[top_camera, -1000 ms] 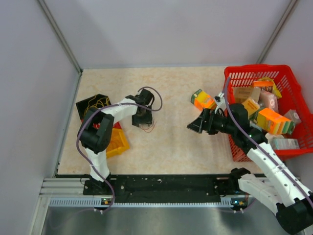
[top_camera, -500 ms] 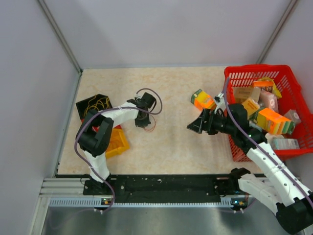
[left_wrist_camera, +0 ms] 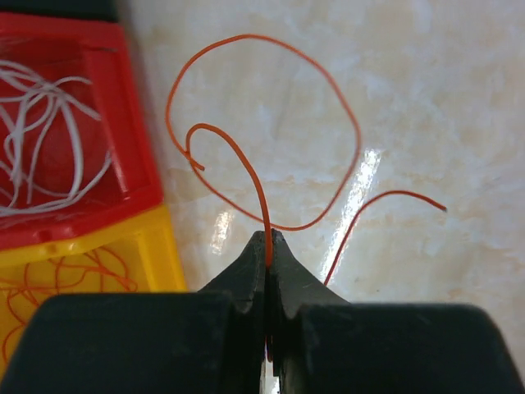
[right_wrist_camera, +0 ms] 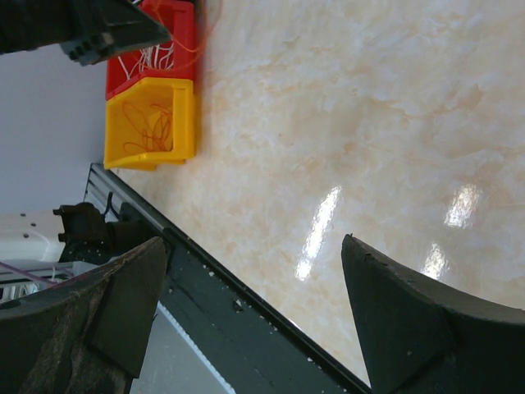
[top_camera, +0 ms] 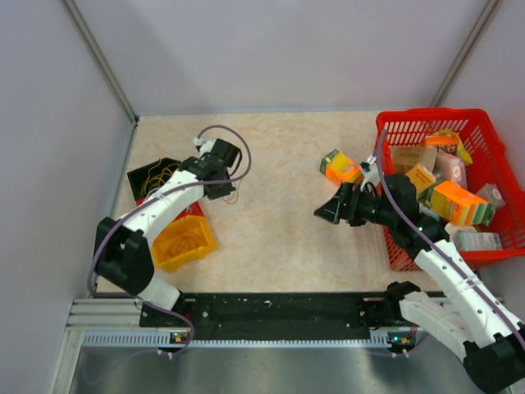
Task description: Untangle the cables
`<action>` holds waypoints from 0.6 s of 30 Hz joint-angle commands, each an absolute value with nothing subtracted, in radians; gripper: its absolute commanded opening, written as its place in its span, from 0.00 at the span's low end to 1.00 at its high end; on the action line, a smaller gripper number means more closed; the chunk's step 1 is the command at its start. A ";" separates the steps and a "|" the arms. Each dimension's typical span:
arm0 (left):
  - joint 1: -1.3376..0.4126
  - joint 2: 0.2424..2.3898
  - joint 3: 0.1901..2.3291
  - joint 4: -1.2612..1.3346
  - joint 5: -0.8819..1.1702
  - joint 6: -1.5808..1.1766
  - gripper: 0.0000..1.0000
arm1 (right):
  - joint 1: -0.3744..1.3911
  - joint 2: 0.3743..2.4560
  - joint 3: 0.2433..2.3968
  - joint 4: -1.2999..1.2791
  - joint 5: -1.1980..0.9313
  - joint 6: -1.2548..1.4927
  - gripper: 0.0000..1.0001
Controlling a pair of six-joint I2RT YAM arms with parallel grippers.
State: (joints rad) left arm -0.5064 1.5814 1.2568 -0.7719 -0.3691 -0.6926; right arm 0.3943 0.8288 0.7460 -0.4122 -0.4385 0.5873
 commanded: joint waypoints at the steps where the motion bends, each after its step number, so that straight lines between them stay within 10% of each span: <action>1: -0.410 1.448 1.258 -0.942 -0.373 -0.869 0.00 | 0.385 0.822 0.758 -0.396 -0.439 0.584 0.86; 18: -0.265 1.068 1.002 -1.161 -0.308 -1.270 0.00 | 0.385 0.865 0.744 -0.365 -0.474 0.572 0.86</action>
